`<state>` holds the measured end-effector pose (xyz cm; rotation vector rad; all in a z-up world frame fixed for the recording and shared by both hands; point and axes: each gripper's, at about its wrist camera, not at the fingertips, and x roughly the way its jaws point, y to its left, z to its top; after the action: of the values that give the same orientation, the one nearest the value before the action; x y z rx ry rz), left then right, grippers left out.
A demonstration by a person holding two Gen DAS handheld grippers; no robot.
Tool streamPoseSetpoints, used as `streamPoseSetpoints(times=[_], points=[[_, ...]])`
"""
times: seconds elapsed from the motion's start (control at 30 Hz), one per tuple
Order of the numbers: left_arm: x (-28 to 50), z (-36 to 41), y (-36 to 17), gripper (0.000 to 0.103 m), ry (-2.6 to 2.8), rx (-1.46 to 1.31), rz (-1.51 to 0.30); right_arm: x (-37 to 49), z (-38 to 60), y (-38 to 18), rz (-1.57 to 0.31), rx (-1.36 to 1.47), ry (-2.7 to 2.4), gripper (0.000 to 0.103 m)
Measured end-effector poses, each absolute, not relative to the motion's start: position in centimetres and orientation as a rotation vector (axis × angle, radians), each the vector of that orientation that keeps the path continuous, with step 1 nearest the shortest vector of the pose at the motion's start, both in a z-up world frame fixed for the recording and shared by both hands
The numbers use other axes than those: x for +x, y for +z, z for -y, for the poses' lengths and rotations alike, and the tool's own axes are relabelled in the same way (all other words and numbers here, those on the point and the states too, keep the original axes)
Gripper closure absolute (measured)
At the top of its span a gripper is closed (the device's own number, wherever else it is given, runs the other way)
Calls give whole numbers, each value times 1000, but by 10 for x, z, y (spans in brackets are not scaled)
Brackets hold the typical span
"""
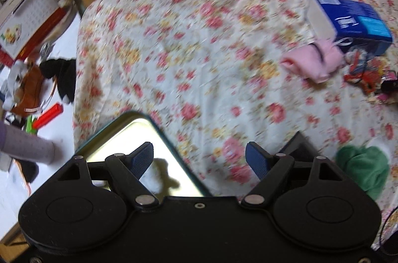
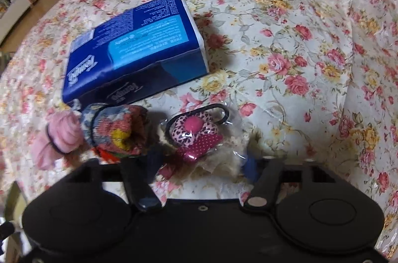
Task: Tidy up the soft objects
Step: 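Grasp the pink keychain bag with the right gripper while the left gripper grasps the green-and-white plush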
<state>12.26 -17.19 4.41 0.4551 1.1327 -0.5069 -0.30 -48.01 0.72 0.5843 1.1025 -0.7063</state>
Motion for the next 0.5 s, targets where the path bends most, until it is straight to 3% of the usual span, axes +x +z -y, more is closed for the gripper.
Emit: streamPoseSetpoints(times=[0.33, 0.5], points=[[63, 249, 57, 25, -719, 555, -1091, -52, 510, 21, -1026, 721, -787, 60], [14, 280, 46, 21, -857, 687, -1053, -70, 525, 22, -1000, 771, -821, 60]])
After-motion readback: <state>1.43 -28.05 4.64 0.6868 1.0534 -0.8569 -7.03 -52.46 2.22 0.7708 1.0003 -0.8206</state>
